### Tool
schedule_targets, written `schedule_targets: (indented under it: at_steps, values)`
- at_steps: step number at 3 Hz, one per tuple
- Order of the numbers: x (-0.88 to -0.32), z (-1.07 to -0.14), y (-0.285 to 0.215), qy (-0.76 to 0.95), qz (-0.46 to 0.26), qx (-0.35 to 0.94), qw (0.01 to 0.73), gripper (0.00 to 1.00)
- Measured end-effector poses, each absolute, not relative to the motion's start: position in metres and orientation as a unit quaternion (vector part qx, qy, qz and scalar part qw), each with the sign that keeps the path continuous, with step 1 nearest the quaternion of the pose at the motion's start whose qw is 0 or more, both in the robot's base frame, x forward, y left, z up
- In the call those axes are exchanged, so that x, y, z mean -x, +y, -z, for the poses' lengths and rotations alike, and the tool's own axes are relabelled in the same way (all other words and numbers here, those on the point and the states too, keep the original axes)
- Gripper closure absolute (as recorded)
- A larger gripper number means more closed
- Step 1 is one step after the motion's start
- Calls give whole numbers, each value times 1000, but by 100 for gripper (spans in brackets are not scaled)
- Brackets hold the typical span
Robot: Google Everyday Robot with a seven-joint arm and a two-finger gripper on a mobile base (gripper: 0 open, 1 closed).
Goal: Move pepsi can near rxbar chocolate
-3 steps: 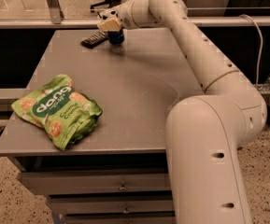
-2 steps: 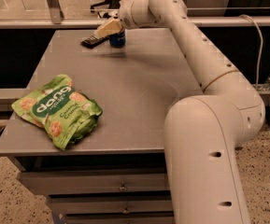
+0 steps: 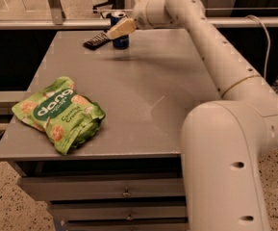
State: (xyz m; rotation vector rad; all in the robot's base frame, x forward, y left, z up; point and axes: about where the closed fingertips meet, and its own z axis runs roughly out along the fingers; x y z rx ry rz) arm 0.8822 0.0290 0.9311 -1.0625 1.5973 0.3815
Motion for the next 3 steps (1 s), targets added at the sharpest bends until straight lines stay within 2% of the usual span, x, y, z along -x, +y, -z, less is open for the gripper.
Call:
schedule_targets:
  at_steps: [2,3]
  values:
    - [-847,-978,-116,690,-144,381,598,0]
    - [-843,-978,-139,694,-140,370,601,0]
